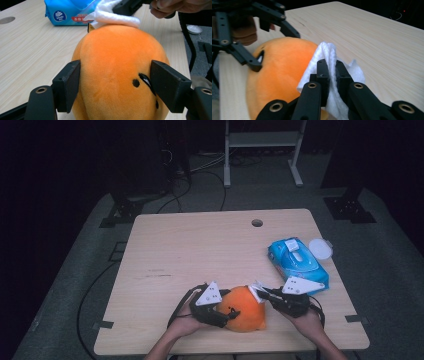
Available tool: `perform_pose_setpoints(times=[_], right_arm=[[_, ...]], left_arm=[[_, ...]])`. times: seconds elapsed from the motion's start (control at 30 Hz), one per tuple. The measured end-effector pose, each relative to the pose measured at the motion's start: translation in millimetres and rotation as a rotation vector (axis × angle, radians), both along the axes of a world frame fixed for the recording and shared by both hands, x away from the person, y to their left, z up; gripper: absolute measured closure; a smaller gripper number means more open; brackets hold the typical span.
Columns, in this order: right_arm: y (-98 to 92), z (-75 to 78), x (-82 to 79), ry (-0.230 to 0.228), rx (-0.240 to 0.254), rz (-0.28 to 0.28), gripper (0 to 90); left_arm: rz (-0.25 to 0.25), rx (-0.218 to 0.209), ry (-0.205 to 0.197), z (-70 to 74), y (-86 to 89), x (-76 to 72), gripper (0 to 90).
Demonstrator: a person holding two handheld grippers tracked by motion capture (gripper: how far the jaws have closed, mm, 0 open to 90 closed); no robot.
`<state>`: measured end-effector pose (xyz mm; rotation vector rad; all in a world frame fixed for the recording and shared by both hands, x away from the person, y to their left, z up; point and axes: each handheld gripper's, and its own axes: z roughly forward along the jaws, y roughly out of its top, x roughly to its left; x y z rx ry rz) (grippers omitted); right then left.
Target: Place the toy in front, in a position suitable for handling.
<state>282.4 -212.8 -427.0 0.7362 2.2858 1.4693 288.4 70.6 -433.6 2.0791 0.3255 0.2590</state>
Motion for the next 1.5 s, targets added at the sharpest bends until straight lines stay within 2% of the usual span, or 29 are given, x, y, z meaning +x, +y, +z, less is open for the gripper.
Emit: perform_pose_setpoints(times=[0.17, 0.3, 0.37, 0.57, 0.7, 0.77, 0.83, 0.87, 0.9, 0.93, 0.97, 1.03, 1.07, 1.1, 1.2, 1.23, 1.3, 1.37, 1.4, 1.43, 1.5], right_arm=[[12.4, 5.0, -9.2, -0.023, -0.011, 0.040, 84.0], [28.4, 8.8, -5.2, -0.034, -0.008, 0.078, 84.1], [32.1, 8.8, -1.1, -0.035, -0.004, 0.079, 84.1], [14.7, 4.5, 5.9, -0.020, -0.008, 0.024, 84.1], [-2.4, -0.6, 0.4, 0.011, 0.006, 0.000, 84.1], [-4.7, -2.3, -3.4, 0.006, 0.003, 0.009, 84.1], [-4.4, -3.7, -6.3, 0.004, 0.003, 0.009, 84.1], [-4.4, -3.8, -7.7, 0.004, 0.003, 0.009, 84.1], [-4.7, -3.8, -9.1, -0.002, 0.004, 0.013, 84.1], [-5.0, -3.6, -10.8, -0.005, 0.004, 0.018, 84.1], [-5.2, -3.3, -13.0, -0.009, 0.001, 0.021, 84.1], [-5.7, -3.4, -17.2, -0.019, -0.004, 0.029, 84.1], [-5.9, -3.4, -19.3, -0.019, -0.002, 0.035, 84.1], [-6.1, -3.3, -22.0, -0.022, -0.002, 0.041, 84.1], [-6.3, -2.2, -28.5, -0.033, -0.003, 0.063, 84.0], [-6.2, -1.8, -30.5, -0.036, -0.006, 0.072, 84.0], [-7.1, -2.1, -32.4, -0.033, -0.012, 0.078, 84.0], [-9.0, -2.3, -31.0, -0.031, -0.012, 0.072, 84.0], [-10.4, -2.1, -29.1, -0.021, -0.002, 0.068, 84.0], [-11.7, -1.7, -26.8, -0.016, 0.008, 0.064, 84.1], [-14.5, 1.7, -22.9, -0.022, 0.017, 0.046, 84.1]], left_arm=[[-0.013, 0.026, -0.024, 1.4, -3.8, -2.6, 28.5], [-0.018, 0.065, -0.068, 2.0, -6.6, -6.3, 29.3], [-0.015, 0.068, -0.067, 1.5, -5.2, -6.0, 29.4], [-0.020, 0.040, -0.041, -0.9, -0.5, -2.9, 29.9], [-0.017, 0.023, -0.026, -1.4, -0.5, -2.1, 29.1], [-0.029, 0.001, 0.014, 1.3, -0.7, -0.3, 25.9], [-0.054, -0.077, 0.111, 5.8, 4.5, 5.4, 18.9], [-0.063, -0.123, 0.150, 7.9, 9.8, 8.2, 18.3], [-0.072, -0.157, 0.174, 9.5, 14.8, 10.6, 18.2], [-0.058, -0.166, 0.180, 10.9, 17.9, 11.8, 18.1], [-0.034, -0.154, 0.178, 11.7, 19.1, 12.7, 16.3], [-0.011, -0.133, 0.210, 10.7, 17.9, 15.5, 12.3], [0.004, -0.105, 0.226, 8.5, 14.2, 16.0, 11.4], [0.003, -0.073, 0.239, 6.4, 10.1, 16.1, 10.0], [-0.016, -0.032, 0.275, 1.7, -0.8, 15.6, 8.0], [-0.022, -0.018, 0.265, 2.1, -3.4, 15.7, 8.0], [-0.028, -0.010, 0.257, 3.3, -4.5, 16.9, 14.0], [-0.032, -0.001, 0.209, 4.9, -6.1, 14.5, 28.2], [-0.036, -0.012, 0.180, 6.4, -6.7, 12.9, 34.1], [-0.041, -0.040, 0.158, 8.5, -6.9, 12.1, 38.1], [-0.050, -0.089, 0.098, 13.3, -7.4, 12.0, 41.8]])
